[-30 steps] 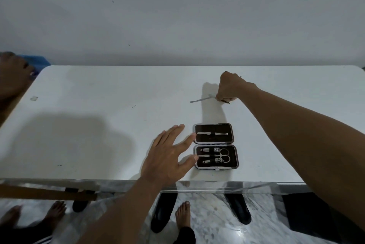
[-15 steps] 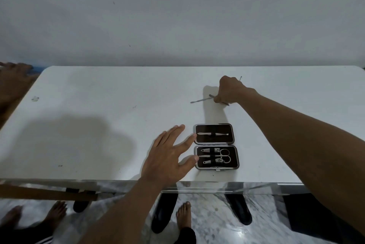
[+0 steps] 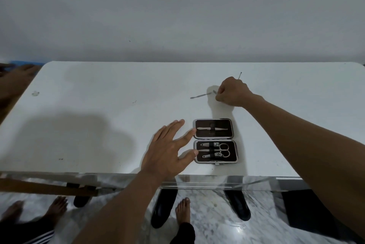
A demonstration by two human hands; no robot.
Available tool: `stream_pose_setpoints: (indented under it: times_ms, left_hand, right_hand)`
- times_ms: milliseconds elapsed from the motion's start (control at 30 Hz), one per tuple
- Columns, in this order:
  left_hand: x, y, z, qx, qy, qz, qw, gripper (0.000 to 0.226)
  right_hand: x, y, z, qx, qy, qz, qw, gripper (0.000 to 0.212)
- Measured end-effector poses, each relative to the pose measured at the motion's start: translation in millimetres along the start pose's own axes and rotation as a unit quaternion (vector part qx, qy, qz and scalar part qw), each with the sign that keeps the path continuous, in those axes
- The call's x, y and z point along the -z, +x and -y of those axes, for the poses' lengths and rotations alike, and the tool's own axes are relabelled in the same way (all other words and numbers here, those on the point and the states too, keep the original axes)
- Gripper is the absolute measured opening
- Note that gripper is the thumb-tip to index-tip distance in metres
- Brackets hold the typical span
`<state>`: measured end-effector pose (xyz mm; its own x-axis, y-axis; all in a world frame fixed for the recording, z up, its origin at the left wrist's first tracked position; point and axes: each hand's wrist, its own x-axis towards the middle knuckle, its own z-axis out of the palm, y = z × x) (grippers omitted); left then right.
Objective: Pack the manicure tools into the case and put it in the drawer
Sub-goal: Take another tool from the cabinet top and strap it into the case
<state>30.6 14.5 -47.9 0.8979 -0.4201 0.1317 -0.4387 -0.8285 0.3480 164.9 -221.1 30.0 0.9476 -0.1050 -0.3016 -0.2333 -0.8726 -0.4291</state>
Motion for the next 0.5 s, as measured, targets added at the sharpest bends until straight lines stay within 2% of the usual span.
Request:
stream_pose_setpoints:
  times_ms: [100,167,333,500]
  left_hand:
    - [0,-1,0,-0.001,0.006,0.005,1.0,0.059]
    - [1,0,-1,-0.001,0.009,0.006,1.0,0.059]
    - [1,0,-2,0.0,0.013,0.009,1.0,0.059]
    - [0,-1,-2,0.0,0.015,0.012,1.0,0.061]
  right_hand:
    - [-1,-10,-16,-0.016,0.106,0.001,0.994,0.017]
    - [1,-21,-27,-0.012,0.114,-0.008,0.993,0.021]
    - [1,-50,-48,0.027,0.031,-0.056,0.998,0.013]
    - [-1,-81,-60,0.071,-0.076,-0.062,0.993,0.037]
